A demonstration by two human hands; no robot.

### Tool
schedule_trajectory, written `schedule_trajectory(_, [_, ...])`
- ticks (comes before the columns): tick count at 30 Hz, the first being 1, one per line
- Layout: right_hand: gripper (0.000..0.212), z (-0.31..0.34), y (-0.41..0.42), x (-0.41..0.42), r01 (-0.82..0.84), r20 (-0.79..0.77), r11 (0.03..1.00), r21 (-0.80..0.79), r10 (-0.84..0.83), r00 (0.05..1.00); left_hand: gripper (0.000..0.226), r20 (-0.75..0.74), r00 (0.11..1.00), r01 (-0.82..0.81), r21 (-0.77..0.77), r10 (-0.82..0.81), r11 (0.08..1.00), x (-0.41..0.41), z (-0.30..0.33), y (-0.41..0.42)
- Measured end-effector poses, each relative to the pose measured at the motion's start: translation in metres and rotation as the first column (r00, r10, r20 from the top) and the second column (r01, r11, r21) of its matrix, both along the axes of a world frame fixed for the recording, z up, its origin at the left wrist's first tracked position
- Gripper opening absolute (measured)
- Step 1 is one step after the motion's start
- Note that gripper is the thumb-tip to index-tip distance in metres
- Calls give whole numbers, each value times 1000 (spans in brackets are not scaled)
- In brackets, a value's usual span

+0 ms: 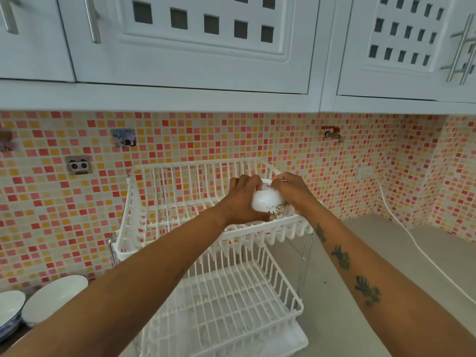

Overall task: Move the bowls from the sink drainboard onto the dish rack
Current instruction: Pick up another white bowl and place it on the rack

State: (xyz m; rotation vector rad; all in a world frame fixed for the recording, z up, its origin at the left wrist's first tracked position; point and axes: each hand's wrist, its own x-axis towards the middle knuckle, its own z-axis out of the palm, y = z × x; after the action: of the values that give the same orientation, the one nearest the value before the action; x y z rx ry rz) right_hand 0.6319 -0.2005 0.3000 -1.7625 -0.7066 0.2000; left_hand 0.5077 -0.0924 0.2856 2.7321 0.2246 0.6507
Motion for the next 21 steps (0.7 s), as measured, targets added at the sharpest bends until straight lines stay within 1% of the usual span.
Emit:
schedule_trajectory(7, [16, 0, 0, -4, 57, 147, 994, -95, -43, 988, 69, -24, 1000, 3, -72, -5, 997, -5, 4, -4])
schedule_trajectory(9, [18, 1, 0, -5, 79, 194, 993, -82, -62, 979, 64, -24, 1000, -1, -107, -2, 994, -8, 8, -7])
schedule_trajectory(11, [22, 3, -1, -10, 117, 253, 991, -58, -99, 962, 58, -8, 1000, -9, -108, 8, 994, -12, 11, -7])
schedule_trajectory(13, [23, 7, -3, -16, 155, 349, 987, -38, -132, 928, 53, 36, 999, -16, -121, 21, 993, -19, 16, -7])
schedule_trajectory(15, [22, 13, -2, -26, 154, 450, 988, -21, -128, 884, 47, 74, 996, -25, -175, 39, 984, -31, 22, -2])
schedule_trajectory(18, [18, 29, 10, -52, 101, 503, 995, 0, -87, 860, 43, 152, 984, -53, -267, 96, 962, -53, 32, 12])
schedule_trajectory(21, [15, 47, 37, -89, -1, 536, 1000, 14, -6, 844, 33, 260, 950, -59, -397, 174, 916, -88, 44, 30])
